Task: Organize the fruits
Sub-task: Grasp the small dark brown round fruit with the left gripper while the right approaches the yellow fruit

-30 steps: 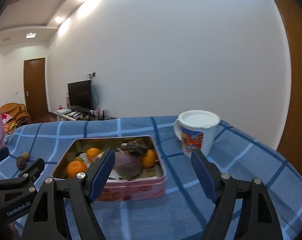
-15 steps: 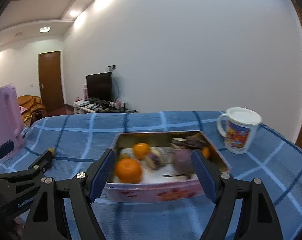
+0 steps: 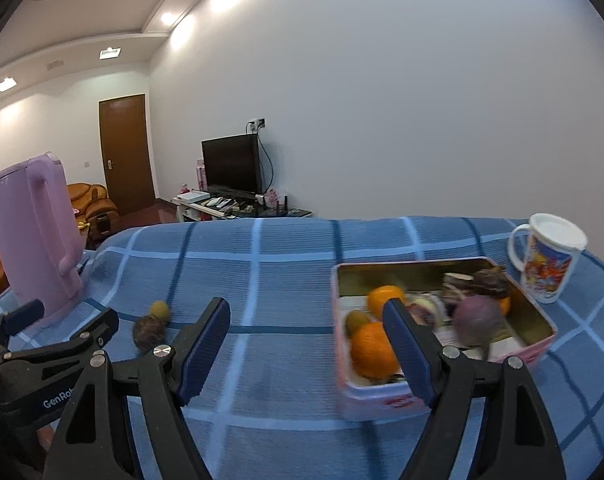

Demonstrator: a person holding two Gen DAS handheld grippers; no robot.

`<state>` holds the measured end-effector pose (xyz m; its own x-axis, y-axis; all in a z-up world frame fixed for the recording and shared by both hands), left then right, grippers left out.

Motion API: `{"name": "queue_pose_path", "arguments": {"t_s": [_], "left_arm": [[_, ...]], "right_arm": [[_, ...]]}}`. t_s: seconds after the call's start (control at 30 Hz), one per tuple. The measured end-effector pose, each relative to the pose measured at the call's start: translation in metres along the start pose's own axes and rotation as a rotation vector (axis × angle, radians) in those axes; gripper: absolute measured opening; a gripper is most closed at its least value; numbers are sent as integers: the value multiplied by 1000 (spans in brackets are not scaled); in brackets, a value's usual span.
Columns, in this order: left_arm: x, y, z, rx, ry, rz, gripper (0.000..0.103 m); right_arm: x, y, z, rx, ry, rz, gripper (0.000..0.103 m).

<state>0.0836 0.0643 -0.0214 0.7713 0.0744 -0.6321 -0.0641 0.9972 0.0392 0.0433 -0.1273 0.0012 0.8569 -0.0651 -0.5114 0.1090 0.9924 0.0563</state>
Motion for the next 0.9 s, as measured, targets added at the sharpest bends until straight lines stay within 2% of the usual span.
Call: {"name": "queue_pose_path", "arguments": {"t_s": [0.1, 0.2, 0.33, 0.5, 0.57, 0.7, 0.8, 0.83, 0.87, 0.9], "left_arm": [[11, 12, 1, -7, 33, -4, 103], [22, 17, 2, -14, 78, -45, 103], [36, 4, 4, 31, 125, -81, 101], [59, -23, 9, 81, 203, -135, 86], [72, -29, 9, 75, 259, -162, 76], [89, -30, 9, 40, 335, -196, 63], [90, -28, 10, 26, 334, -206, 58], [89, -27, 11, 18, 332, -216, 53], [89, -25, 12, 11, 331, -231, 43], [88, -23, 12, 1, 330, -248, 43]], "right_arm": [[9, 10, 3, 13, 12, 7, 80], [16, 16, 4, 24, 28, -4, 80], [17, 15, 5, 49, 25, 21, 80], [15, 11, 5, 74, 19, 42, 80], [16, 10, 4, 82, 24, 50, 80], [18, 12, 4, 76, 35, 64, 80], [18, 14, 4, 64, 36, 64, 80], [19, 14, 4, 61, 37, 64, 80], [19, 15, 4, 58, 37, 62, 80], [19, 15, 4, 55, 37, 60, 80]]}}
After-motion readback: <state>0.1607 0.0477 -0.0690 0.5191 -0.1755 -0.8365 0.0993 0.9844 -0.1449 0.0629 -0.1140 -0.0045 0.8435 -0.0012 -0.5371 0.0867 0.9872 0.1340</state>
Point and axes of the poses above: each gripper's, at about its wrist camera, not at the fingertips, and x roughly the way its jaws point, y to its left, z to its top, the point moved 4 cm from there along x, roughly the way its jaws point, and after that the axes turned 6 degrees about y, right-handed, at the moved point
